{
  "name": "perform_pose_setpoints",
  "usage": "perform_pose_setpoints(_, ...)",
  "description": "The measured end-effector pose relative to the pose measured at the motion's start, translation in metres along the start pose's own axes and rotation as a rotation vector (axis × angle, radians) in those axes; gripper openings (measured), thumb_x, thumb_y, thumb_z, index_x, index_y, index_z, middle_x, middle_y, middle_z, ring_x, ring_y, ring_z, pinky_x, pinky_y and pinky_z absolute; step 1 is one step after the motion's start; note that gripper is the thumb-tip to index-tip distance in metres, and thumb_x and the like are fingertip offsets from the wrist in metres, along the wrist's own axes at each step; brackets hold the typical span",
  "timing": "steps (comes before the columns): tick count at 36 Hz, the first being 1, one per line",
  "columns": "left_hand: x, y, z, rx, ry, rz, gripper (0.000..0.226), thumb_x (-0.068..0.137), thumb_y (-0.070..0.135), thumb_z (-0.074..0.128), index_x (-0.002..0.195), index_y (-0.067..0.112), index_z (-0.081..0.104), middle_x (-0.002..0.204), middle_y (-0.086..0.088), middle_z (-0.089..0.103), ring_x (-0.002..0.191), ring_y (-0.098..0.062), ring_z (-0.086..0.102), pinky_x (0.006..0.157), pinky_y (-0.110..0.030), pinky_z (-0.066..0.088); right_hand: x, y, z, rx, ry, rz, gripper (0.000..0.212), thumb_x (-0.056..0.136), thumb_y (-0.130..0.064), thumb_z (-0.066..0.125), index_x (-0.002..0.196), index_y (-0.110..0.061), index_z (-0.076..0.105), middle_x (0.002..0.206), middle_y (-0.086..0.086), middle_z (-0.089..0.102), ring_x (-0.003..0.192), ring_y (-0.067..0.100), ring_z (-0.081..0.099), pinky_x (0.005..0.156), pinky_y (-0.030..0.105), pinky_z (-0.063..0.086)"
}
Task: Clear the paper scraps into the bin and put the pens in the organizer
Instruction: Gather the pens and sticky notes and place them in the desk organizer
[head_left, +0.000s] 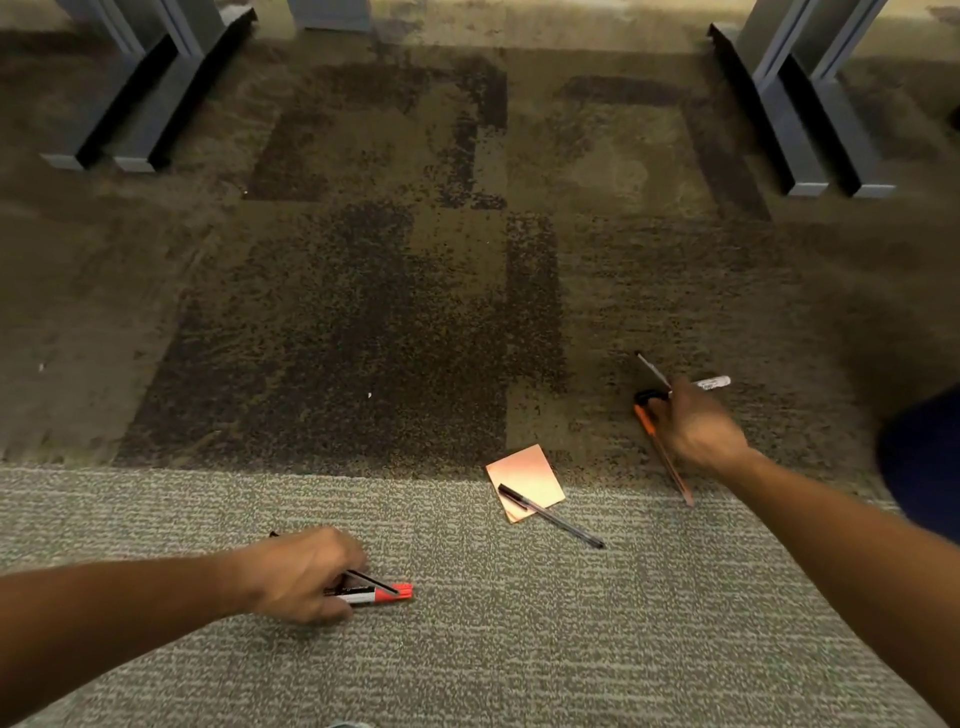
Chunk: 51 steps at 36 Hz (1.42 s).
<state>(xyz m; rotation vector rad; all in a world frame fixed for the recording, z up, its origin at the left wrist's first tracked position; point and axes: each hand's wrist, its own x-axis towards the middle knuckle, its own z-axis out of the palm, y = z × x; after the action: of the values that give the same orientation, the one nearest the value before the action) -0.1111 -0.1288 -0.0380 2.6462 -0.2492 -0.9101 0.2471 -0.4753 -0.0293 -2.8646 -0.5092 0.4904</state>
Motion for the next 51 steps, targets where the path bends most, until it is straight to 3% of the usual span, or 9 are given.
perform_pose_setpoints(6, 0.000, -0.002, 0.001, -0.019, 0.011, 0.014, 0.023, 0.085, 0.051, 0.043, 0.090, 0.032, 0.054, 0.089, 0.017, 0.052, 0.075, 0.003, 0.049, 0.063, -0.009, 0.036, 0.022, -0.002, -0.012, -0.214, -0.092, -0.045, 0.039, 0.092, 0.000, 0.051, 0.128, -0.014, 0.043, 0.121, 0.021, 0.042, 0.087, 0.037, 0.057, 0.069, 0.042, 0.054)
perform_pose_setpoints(11, -0.001, 0.000, -0.007, -0.080, 0.007, 0.023, 0.012, 0.086, 0.041, 0.041, 0.080, 0.033, 0.047, 0.078, 0.015, 0.051, 0.066, 0.000, 0.047, 0.059, -0.015, 0.039, 0.025, -0.006, -0.011, -0.334, -0.061, -0.039, 0.029, 0.096, -0.005, 0.048, 0.125, -0.012, 0.049, 0.122, 0.019, 0.042, 0.089, 0.037, 0.058, 0.066, 0.039, 0.046)
perform_pose_setpoints(16, 0.002, 0.007, -0.014, -0.150, 0.008, 0.002, 0.016, 0.094, 0.039, 0.028, 0.086, 0.034, 0.040, 0.080, 0.008, 0.054, 0.065, -0.006, 0.046, 0.061, -0.021, 0.043, 0.018, -0.002, -0.012, -0.563, 0.089, -0.052, 0.028, 0.097, -0.010, 0.039, 0.123, -0.006, 0.047, 0.126, 0.022, 0.051, 0.115, 0.040, 0.048, 0.092, 0.046, 0.045)
perform_pose_setpoints(21, 0.010, 0.017, -0.029, -0.275, 0.082, -0.016, 0.027, 0.101, 0.038, 0.027, 0.095, 0.019, 0.046, 0.079, 0.001, 0.055, 0.065, -0.014, 0.047, 0.065, -0.034, 0.046, 0.006, 0.004, -0.018, -0.580, 0.129, -0.139, 0.019, 0.099, -0.013, 0.032, 0.113, -0.010, 0.044, 0.110, 0.017, 0.063, 0.102, 0.038, 0.057, 0.082, 0.044, 0.044)
perform_pose_setpoints(28, 0.038, 0.038, -0.058, -0.564, 0.221, -0.021, 0.024, 0.103, 0.027, 0.032, 0.096, 0.016, 0.051, 0.090, -0.003, 0.067, 0.079, -0.015, 0.065, 0.072, -0.037, 0.057, -0.021, -0.020, -0.024, -0.229, 0.049, -0.209, 0.025, 0.100, -0.010, 0.040, 0.124, -0.004, 0.037, 0.086, 0.014, 0.062, 0.067, 0.030, 0.059, 0.055, 0.037, 0.044)
perform_pose_setpoints(35, 0.070, 0.070, -0.104, -0.976, 0.375, -0.041, 0.021, 0.099, 0.024, 0.030, 0.104, 0.018, 0.049, 0.077, -0.005, 0.065, 0.062, -0.017, 0.066, 0.046, -0.023, 0.043, -0.061, -0.067, -0.027, 0.112, -0.073, -0.255, 0.006, 0.105, -0.014, 0.035, 0.099, -0.016, 0.037, 0.074, -0.004, 0.052, 0.052, 0.011, 0.053, 0.035, 0.018, 0.034)
perform_pose_setpoints(40, 0.092, 0.083, -0.125, -1.118, 0.442, -0.132, 0.026, 0.097, 0.026, 0.033, 0.106, 0.026, 0.058, 0.068, 0.010, 0.045, 0.046, -0.002, 0.035, 0.043, -0.022, 0.028, -0.068, -0.085, -0.030, 0.405, -0.218, -0.186, 0.025, 0.107, -0.035, 0.031, 0.106, -0.016, 0.047, 0.083, 0.003, 0.058, 0.063, 0.013, 0.054, 0.048, 0.025, 0.040)
perform_pose_setpoints(47, 0.117, 0.109, -0.187, -1.360, 0.454, -0.046, 0.030, 0.103, 0.038, 0.036, 0.087, 0.019, 0.052, 0.060, 0.006, 0.042, 0.045, -0.007, 0.035, 0.043, -0.022, 0.031, -0.055, -0.116, -0.060, 0.961, -0.381, -0.115, 0.022, 0.106, -0.033, 0.036, 0.106, -0.020, 0.055, 0.067, -0.007, 0.058, 0.054, 0.008, 0.060, 0.044, 0.027, 0.051)
perform_pose_setpoints(51, 0.125, 0.121, -0.238, -1.385, 0.542, -0.033, 0.033, 0.104, 0.036, 0.035, 0.089, 0.013, 0.053, 0.064, -0.002, 0.051, 0.046, -0.011, 0.041, 0.045, -0.026, 0.034, -0.047, -0.133, -0.091, 1.086, -0.345, -0.052, 0.024, 0.107, -0.034, 0.034, 0.116, -0.025, 0.054, 0.067, -0.004, 0.056, 0.046, 0.007, 0.047, 0.042, 0.021, 0.038)
